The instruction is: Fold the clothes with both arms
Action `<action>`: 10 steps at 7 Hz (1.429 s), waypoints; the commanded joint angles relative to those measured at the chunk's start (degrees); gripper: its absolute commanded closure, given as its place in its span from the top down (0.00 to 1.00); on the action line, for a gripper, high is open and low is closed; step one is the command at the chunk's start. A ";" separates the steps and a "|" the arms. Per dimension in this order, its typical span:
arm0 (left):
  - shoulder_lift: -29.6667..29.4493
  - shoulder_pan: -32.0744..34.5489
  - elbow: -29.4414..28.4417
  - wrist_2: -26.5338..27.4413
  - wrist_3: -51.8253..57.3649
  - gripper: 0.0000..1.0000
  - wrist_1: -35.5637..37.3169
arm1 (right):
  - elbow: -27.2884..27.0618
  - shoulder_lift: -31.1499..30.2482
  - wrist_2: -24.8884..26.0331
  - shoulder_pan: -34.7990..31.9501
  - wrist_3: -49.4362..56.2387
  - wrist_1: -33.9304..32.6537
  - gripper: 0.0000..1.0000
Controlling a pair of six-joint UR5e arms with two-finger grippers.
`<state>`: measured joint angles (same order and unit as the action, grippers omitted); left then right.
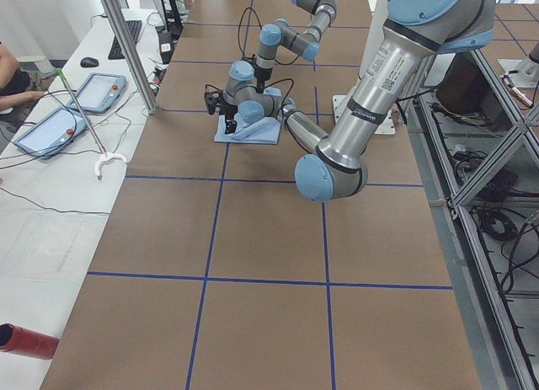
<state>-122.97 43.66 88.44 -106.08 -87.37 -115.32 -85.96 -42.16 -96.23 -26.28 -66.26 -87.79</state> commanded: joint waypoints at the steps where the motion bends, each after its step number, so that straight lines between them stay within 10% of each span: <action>1: 0.45 -0.06 0.07 0.00 -0.08 1.00 -0.08 | -0.34 -0.20 4.03 3.86 10.14 -1.33 0.88; 6: 0.45 -0.07 0.24 -0.18 -0.08 1.00 -0.16 | -4.46 -2.39 7.64 6.42 15.19 -2.39 0.29; 10: 0.54 -0.07 0.24 -0.18 -0.08 1.00 -0.17 | -5.18 -3.46 7.81 7.56 16.34 -2.30 0.29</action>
<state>-122.44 43.59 88.68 -106.26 -87.45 -115.49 -91.08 -45.75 -88.46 -18.85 -50.17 -90.09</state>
